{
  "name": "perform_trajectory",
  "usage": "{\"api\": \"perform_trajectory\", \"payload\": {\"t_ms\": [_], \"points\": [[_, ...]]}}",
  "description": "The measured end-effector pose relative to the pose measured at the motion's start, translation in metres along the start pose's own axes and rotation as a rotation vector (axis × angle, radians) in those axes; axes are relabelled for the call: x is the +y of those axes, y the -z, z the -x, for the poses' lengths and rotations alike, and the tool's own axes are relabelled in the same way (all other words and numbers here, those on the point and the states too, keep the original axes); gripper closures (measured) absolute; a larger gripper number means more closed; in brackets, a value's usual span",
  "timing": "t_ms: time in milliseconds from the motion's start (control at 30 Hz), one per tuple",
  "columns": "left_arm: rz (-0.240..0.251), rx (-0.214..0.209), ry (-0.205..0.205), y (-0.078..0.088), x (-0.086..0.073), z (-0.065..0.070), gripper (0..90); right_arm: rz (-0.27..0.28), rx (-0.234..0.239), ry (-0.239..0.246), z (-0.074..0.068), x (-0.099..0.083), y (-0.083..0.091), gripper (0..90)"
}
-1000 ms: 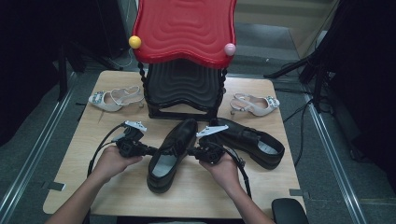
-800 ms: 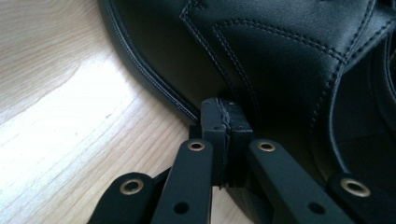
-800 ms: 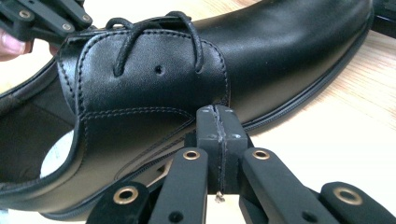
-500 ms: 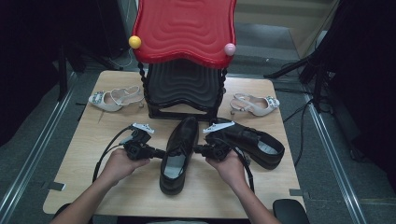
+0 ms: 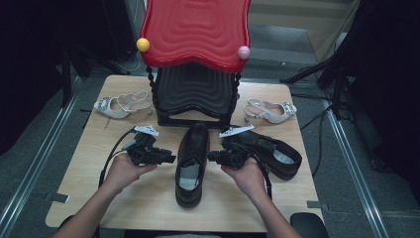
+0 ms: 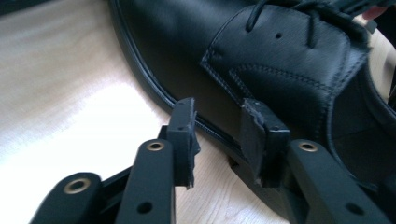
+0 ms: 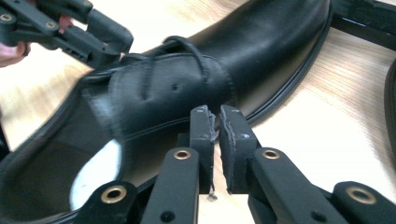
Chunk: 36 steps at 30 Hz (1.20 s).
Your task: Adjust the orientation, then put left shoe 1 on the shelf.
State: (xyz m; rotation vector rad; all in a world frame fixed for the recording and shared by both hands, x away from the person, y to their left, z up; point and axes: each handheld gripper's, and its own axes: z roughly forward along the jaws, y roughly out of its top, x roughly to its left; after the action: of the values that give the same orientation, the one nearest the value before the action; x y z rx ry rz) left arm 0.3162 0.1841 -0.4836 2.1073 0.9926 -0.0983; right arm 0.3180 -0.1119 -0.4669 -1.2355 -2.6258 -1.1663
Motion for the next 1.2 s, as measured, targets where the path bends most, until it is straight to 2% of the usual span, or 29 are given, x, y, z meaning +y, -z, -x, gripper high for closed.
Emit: {"api": "perform_trajectory", "payload": {"t_ms": [133,200,367,467,633,733,800,867,967,1100,1167,1200], "points": [[0.019,-0.017,-0.027,0.012,0.013,0.005,59.4,0.002,0.008,-0.02,-0.009,0.002,0.011,76.0],[0.034,-0.016,-0.042,0.019,0.02,0.006,59.8,-0.009,0.005,-0.033,-0.013,0.003,0.015,73.5],[0.05,-0.023,-0.043,0.032,0.038,0.004,63.8,-0.02,-0.012,-0.059,-0.019,0.007,0.021,66.0],[0.056,-0.016,-0.065,0.038,0.05,0.005,67.3,-0.03,-0.009,-0.069,-0.026,0.01,0.025,65.7],[0.068,-0.028,-0.08,0.048,0.071,0.006,75.2,-0.06,0.008,-0.093,-0.038,0.012,0.026,64.8],[0.06,0.009,-0.113,0.053,0.082,0.006,83.3,-0.071,0.007,-0.096,-0.042,0.013,0.024,64.8],[0.062,0.005,-0.126,0.056,0.09,0.006,86.2,-0.082,0.007,-0.109,-0.044,0.013,0.023,64.9],[0.08,-0.007,-0.124,0.061,0.098,0.006,87.5,-0.096,0.014,-0.107,-0.047,0.013,0.021,65.0],[0.097,0.02,-0.148,0.07,0.112,0.007,88.6,-0.11,0.02,-0.099,-0.052,0.013,0.019,65.1],[0.122,0.039,-0.184,0.082,0.132,0.012,88.6,-0.123,0.035,-0.092,-0.056,0.014,0.013,65.0],[0.129,0.044,-0.208,0.089,0.147,0.015,88.6,-0.131,0.039,-0.083,-0.059,0.014,0.01,64.9],[0.135,0.044,-0.208,0.091,0.152,0.016,88.5,-0.136,0.041,-0.082,-0.061,0.013,0.009,64.7]]}}
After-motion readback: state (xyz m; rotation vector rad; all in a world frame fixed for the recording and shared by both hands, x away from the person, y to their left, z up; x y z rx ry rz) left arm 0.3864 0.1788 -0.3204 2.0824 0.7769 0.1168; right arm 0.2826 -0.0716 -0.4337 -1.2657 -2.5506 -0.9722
